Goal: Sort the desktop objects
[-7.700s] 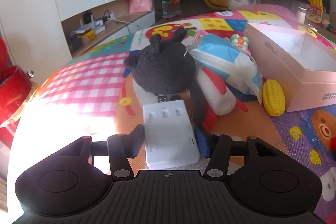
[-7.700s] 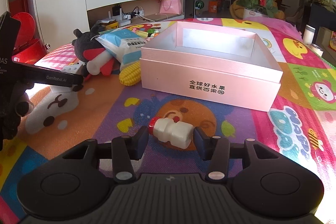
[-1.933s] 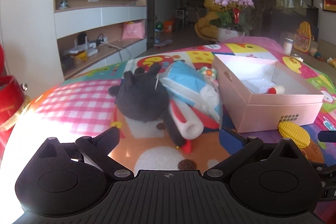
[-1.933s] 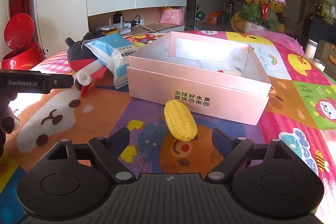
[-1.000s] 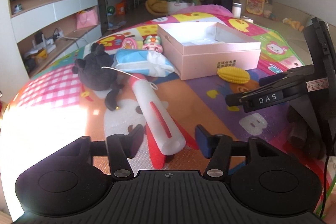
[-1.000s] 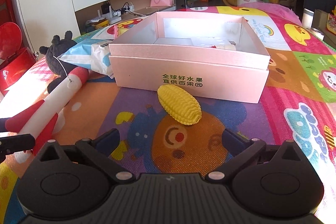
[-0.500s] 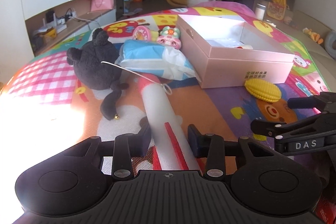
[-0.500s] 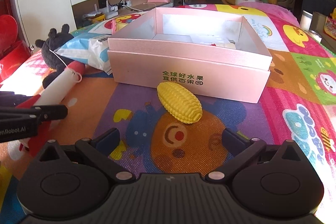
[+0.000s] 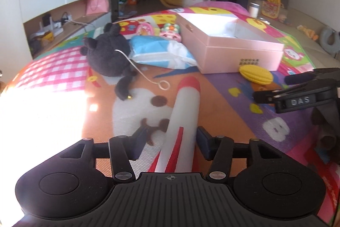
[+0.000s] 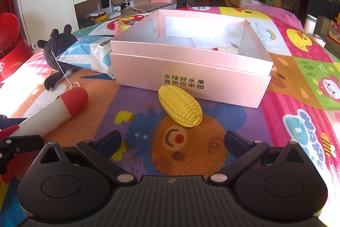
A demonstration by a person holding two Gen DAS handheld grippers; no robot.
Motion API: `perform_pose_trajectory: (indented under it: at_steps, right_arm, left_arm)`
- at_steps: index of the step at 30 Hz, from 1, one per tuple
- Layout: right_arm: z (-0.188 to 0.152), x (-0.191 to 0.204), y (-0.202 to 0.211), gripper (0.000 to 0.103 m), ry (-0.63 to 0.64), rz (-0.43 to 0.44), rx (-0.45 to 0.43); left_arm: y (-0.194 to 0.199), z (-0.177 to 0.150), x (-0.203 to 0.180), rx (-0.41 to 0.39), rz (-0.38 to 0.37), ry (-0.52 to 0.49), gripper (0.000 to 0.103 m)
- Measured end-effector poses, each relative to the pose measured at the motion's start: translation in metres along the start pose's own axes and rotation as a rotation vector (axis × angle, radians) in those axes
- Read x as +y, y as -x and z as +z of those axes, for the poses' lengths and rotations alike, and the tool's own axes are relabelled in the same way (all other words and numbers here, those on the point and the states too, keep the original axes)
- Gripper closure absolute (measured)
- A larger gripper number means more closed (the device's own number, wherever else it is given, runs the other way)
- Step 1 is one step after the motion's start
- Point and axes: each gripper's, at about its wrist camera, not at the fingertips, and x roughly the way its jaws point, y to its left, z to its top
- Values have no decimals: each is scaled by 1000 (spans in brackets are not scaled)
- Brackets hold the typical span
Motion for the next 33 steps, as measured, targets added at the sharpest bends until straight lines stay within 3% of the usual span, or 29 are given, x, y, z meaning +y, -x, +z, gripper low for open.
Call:
perform_pose_trajectory:
  at_steps: [2, 5, 10, 11, 16, 21, 25, 26, 28, 33]
  right_arm:
    - [2, 0, 2, 0, 51, -70, -30]
    - [6, -5, -1, 0, 114, -173, -28]
    - [11, -22, -9, 0, 96, -384, -46]
    - [10, -24, -7, 0, 81, -386, -50]
    - [9, -25, 3, 0, 3, -181, -67]
    - [16, -10, -6, 12, 51, -90, -80]
    - [22, -3, -17, 13, 56, -35, -41]
    - [22, -1, -19, 16, 57, -32, -40]
    - [21, 0, -20, 39, 53, -22, -23]
    - [14, -6, -11, 63, 8, 3, -14]
  left_arm:
    - [-5, 3, 7, -6, 29, 43, 36]
    - [-10, 6, 15, -20, -8, 122, 25]
    - [-9, 0, 3, -51, -92, 116, 18]
    - [-8, -1, -1, -54, -115, 96, 17]
    - [-6, -3, -16, -52, -197, 30, 15]
    - [-5, -4, -20, -44, -207, 14, 11]
    - [-8, -4, -16, -34, -182, 46, 9]
    - [-8, -4, -15, -33, -177, 47, 9]
    - [-8, -4, -15, -31, -169, 46, 9]
    - [-9, -2, -18, -24, -145, 32, 9]
